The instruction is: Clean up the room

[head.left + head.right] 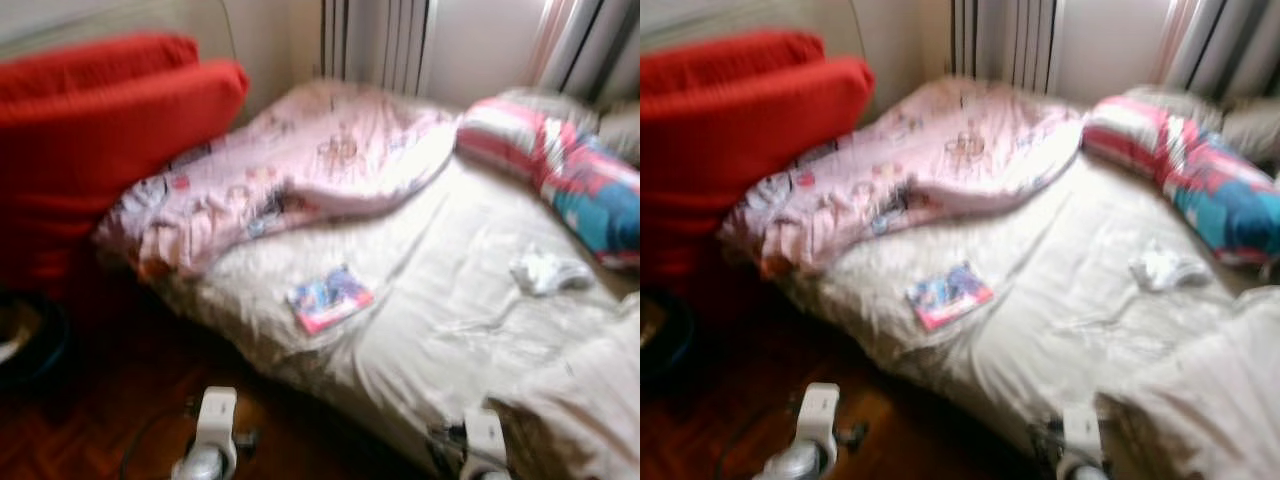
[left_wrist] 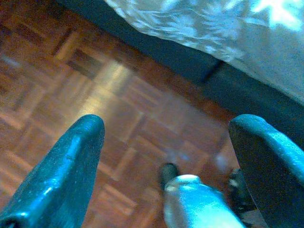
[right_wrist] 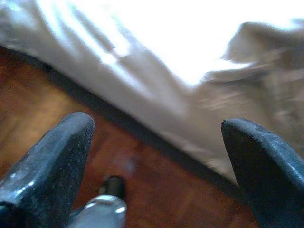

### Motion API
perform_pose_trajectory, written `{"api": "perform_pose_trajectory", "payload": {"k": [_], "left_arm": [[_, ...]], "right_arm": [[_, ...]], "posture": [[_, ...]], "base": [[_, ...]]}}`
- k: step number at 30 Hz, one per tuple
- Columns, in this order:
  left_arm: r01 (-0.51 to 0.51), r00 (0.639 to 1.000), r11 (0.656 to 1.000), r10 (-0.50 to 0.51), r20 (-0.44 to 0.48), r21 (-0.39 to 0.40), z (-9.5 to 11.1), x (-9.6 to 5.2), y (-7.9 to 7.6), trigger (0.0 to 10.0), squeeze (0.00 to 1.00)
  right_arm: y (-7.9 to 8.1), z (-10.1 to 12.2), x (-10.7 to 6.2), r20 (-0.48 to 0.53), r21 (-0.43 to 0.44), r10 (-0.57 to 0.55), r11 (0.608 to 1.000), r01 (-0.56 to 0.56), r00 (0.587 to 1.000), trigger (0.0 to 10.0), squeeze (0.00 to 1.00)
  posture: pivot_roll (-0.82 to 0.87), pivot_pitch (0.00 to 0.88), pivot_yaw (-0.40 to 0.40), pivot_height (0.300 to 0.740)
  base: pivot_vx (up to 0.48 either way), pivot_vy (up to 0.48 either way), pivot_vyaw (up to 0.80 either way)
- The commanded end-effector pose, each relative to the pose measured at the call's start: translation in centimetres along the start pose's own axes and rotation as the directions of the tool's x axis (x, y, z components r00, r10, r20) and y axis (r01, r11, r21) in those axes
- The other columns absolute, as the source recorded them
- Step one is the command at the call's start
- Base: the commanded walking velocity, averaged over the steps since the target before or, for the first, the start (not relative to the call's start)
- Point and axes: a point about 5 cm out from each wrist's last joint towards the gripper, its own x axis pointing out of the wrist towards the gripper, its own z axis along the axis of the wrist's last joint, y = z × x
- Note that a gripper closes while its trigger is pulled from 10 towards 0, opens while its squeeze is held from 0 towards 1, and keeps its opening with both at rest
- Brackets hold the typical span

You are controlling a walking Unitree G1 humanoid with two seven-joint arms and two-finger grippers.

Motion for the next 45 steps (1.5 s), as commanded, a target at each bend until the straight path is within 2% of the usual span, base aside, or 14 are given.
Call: {"api": "perform_pose_trajectory", "payload": {"k": [1,12,22,27,45], "left_arm": [[-0.018,1.0,1.0,0.018,-0.021,-0.003,-0.48,-0.15,0.78,10.0,0.0],[-0.023,1.0,1.0,0.023,-0.014,-0.019,-0.43,-0.16,0.86,10.0,0.0],[-0.022,1.0,1.0,0.022,-0.01,-0.001,-0.32,-0.14,0.87,10.0,0.0],[-0.023,1.0,1.0,0.023,-0.01,0.004,-0.33,-0.15,0.89,10.0,0.0],[-0.024,1.0,1.0,0.024,-0.015,0.007,-0.34,-0.16,1.19,10.0,0.0]], "right_arm": [[0.63,-0.08,0.04,-0.004,0.013,0.012,1.0,-0.012,1.0,10.0,0.0],[0.64,-0.12,0.05,-0.011,0.026,0.008,1.0,-0.007,1.0,10.0,0.0],[0.58,-0.27,0.04,-0.026,0.017,0.009,1.0,-0.009,1.0,10.0,0.0],[0.56,-0.3,0.04,-0.028,0.014,0.005,1.0,-0.005,1.0,10.0,0.0],[0.74,-0.49,0.02,-0.036,0.006,0.008,1.0,-0.007,0.999,10.0,0.0]], "posture": [[0.09,0.052,-0.013,0.74],[0.09,0.051,-0.014,0.74],[0.09,0.051,-0.014,0.74],[0.09,0.049,-0.012,0.74],[0.09,0.023,-0.005,0.74]], "base": [[0.0,0.0,0.0],[0.0,0.0,0.0],[0.0,0.0,-0.74],[0.0,-0.48,-0.77],[0.0,0.0,-0.77]]}}
